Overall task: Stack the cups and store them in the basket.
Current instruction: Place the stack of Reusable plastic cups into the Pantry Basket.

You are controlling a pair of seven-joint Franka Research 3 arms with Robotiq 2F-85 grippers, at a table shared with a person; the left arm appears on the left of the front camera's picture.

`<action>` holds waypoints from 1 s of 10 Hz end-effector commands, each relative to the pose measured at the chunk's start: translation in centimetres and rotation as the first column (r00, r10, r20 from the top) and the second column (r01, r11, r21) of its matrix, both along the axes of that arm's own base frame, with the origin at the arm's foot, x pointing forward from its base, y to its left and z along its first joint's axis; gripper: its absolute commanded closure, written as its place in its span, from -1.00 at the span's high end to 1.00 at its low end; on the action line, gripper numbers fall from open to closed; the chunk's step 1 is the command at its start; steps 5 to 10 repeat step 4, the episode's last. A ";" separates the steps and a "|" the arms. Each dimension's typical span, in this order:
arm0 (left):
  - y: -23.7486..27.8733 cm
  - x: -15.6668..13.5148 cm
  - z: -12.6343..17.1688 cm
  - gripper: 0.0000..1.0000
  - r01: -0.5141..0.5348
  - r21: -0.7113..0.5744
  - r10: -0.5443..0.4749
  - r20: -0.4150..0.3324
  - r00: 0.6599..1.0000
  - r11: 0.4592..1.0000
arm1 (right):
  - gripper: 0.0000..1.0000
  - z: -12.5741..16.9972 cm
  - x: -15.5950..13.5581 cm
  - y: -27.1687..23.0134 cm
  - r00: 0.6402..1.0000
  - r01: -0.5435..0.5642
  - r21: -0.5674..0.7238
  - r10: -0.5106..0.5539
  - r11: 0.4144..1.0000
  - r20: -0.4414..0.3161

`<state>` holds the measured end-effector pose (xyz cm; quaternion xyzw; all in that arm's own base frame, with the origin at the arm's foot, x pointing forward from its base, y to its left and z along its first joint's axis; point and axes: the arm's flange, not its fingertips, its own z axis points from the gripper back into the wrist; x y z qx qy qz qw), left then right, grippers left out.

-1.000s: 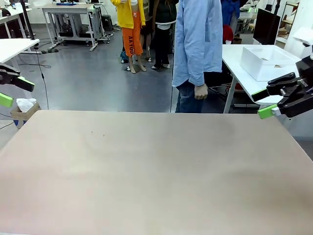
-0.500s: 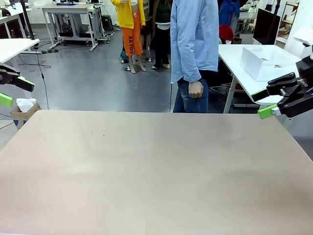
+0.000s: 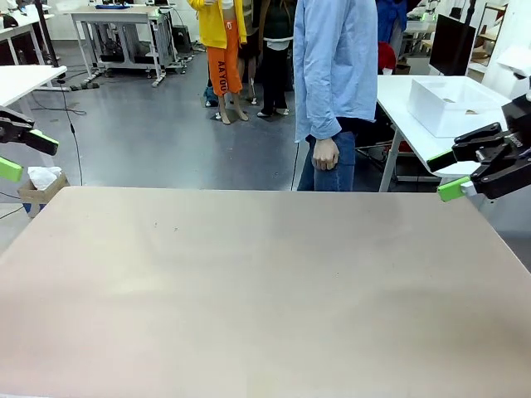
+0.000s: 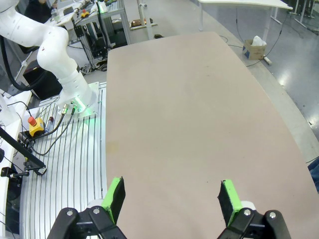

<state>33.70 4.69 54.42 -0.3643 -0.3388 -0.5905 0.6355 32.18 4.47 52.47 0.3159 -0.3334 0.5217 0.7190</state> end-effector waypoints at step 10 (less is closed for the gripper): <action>0.0 -0.1 0.3 1.00 0.002 -0.014 -0.002 0.003 1.000 1.000 | 1.00 0.1 0.3 -0.1 1.000 -0.013 0.018 0.012 1.000 0.019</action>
